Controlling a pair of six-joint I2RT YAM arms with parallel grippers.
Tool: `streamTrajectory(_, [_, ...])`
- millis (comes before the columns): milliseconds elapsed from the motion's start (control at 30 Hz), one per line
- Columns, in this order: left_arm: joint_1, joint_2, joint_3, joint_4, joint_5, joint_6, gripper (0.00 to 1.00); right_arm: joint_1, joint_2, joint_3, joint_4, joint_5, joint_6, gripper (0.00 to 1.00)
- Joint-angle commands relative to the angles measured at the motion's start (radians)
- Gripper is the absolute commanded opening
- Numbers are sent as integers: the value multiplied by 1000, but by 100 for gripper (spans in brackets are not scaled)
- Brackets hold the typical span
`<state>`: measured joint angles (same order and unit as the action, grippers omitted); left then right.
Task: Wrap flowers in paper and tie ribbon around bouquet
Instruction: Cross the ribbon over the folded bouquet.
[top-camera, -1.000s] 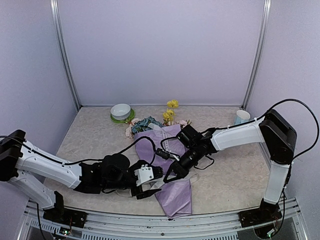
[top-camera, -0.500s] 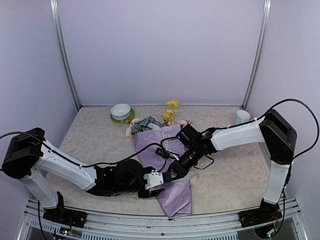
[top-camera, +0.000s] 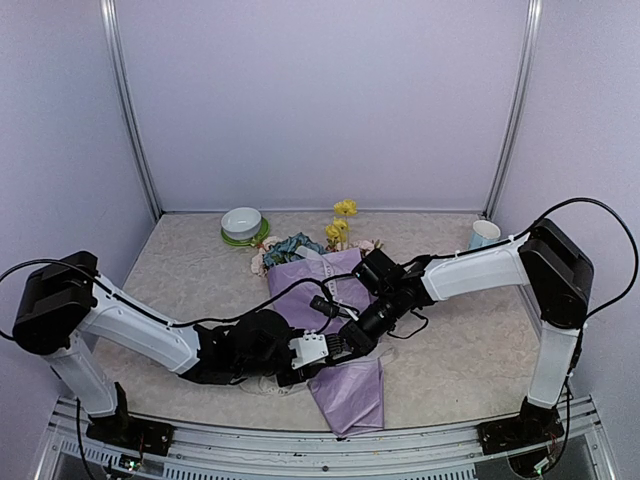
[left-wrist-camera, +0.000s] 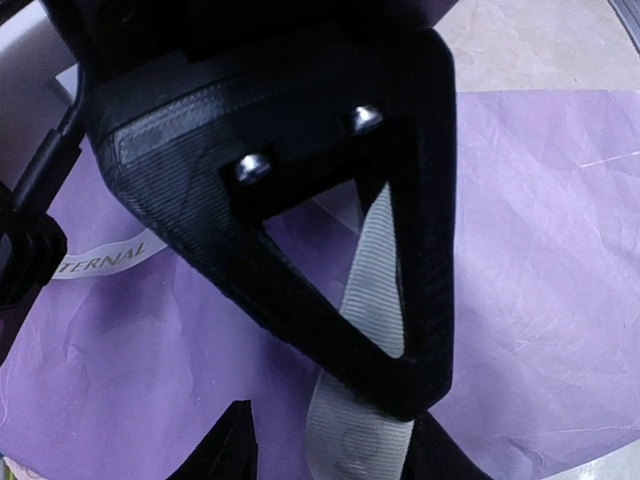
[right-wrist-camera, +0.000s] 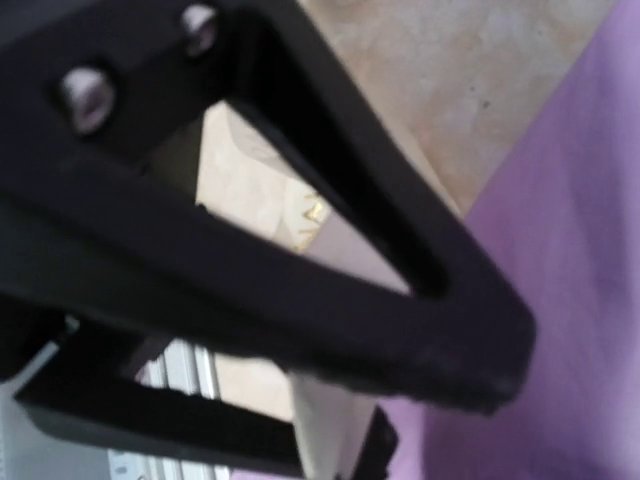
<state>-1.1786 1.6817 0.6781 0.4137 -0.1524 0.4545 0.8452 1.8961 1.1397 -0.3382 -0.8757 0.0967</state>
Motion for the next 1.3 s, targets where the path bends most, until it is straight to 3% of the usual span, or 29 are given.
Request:
streamTrajectory(0, [8,25,34,-28,18,1,35,-9,-32,6,-3,-19,-15,0])
streamTrajectory(100, [7,30,58,-51,41,-11,1,-10,-38,7,-8,-17,-22,0])
streamTrajectory(200, [16,18,55,-53,102,-30,0,-15,-64,-4,-3,-17,-28,0])
streamTrajectory(433, [93,-13,72,-130,346,-78,0,-91,-149,-83,84,-100,1,36])
streamTrajectory(533, [99,-18,73,-138,374,-72,0,-122,-142,-87,97,-92,4,41])
streamTrajectory(767, [122,-15,93,-130,443,-82,0,-127,-41,-18,24,49,-7,22])
streamTrajectory(933, [191,-47,73,-37,547,-128,0,-127,-28,-39,-39,51,-70,8])
streamTrajectory(1267, [234,44,150,-34,517,-175,0,-127,-56,-101,-169,-126,-262,4])
